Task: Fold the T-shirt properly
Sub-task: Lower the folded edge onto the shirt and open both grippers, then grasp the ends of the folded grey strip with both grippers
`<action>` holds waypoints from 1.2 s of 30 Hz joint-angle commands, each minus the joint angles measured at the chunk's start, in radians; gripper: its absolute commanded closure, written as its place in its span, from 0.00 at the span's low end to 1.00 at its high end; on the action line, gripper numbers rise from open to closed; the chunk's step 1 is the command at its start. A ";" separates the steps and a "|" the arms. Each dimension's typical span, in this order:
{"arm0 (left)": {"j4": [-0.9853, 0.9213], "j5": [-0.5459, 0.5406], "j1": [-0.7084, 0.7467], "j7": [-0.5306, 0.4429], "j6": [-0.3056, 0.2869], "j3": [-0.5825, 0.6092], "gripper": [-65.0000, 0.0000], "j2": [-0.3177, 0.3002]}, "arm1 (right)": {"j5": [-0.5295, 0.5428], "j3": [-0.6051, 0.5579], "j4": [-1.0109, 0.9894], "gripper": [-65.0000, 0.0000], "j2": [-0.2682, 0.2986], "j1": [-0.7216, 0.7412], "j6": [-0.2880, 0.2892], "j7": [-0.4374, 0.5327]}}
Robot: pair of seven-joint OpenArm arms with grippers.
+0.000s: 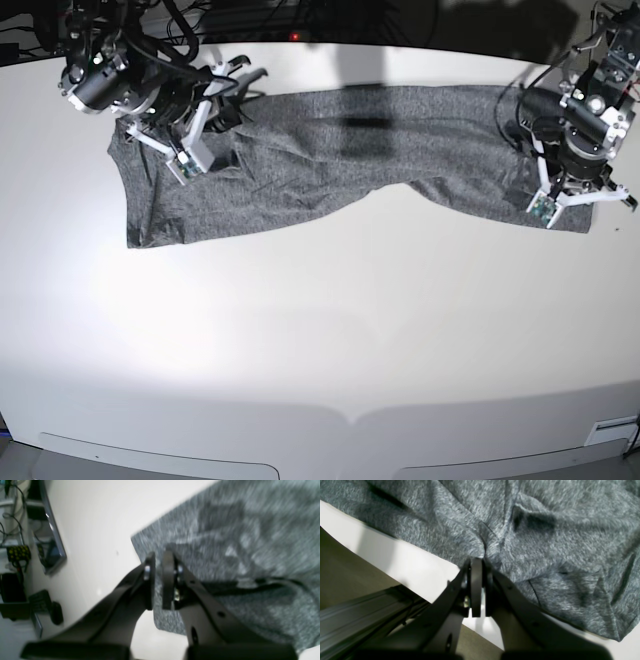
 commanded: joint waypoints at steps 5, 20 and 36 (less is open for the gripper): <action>-0.020 0.074 -0.009 -0.008 0.033 -0.011 0.91 -0.014 | 0.005 0.006 0.020 0.67 0.006 0.004 0.005 0.009; -0.053 0.077 -0.014 -0.153 0.149 -0.011 0.91 0.147 | 0.108 -0.011 -0.006 0.59 0.005 0.025 -0.013 0.257; -0.558 0.079 -0.205 -0.183 0.146 -0.011 0.91 0.312 | -0.048 -0.091 -0.609 0.59 0.006 0.320 -0.013 0.328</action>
